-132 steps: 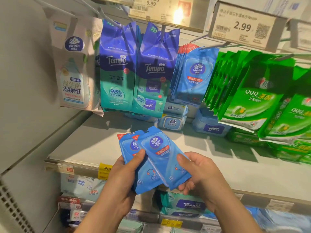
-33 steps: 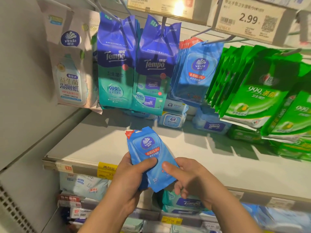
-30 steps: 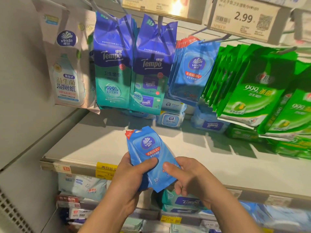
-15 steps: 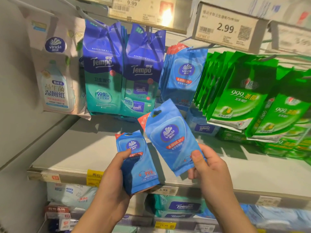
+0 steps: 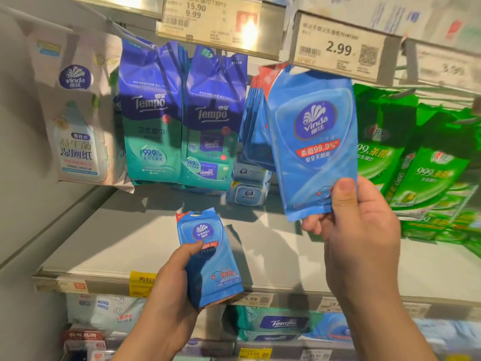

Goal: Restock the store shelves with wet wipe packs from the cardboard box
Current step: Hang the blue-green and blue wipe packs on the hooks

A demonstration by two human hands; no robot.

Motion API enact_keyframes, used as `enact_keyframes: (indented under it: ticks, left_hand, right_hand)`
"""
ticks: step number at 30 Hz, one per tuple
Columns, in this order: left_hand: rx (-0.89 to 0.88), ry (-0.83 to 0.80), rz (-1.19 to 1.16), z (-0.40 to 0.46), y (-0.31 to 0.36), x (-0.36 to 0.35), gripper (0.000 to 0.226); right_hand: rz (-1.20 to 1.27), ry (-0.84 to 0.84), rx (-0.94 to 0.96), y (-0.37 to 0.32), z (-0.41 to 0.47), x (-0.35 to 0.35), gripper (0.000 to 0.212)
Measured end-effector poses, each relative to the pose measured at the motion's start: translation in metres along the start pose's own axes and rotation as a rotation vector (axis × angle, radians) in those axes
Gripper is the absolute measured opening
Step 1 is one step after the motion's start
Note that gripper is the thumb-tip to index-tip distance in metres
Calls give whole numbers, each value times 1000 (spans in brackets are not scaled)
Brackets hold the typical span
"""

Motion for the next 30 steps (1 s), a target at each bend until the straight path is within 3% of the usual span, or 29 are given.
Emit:
enact_keyframes:
  ticks: [19, 25, 30]
  left_hand:
    - [0, 11, 49, 1, 4, 3, 36]
    - [-4, 6, 47, 1, 1, 1, 42]
    - [-7, 21, 56, 1, -1, 1, 30]
  right_hand:
    - [3, 151, -100, 13, -4, 0, 25]
    - [75, 73, -144, 22, -10, -17, 20]
    - [152, 45, -227, 43, -8, -38, 14]
Point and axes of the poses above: each hand's wrist, its own z-axis towards the middle knuckle, its own x-axis out of the back of the hand, y = z × x, the point moved 9 cm from there along z, towards the middle knuckle, and after that the axes turned 7 degrees about x, right-handed, at the moved point
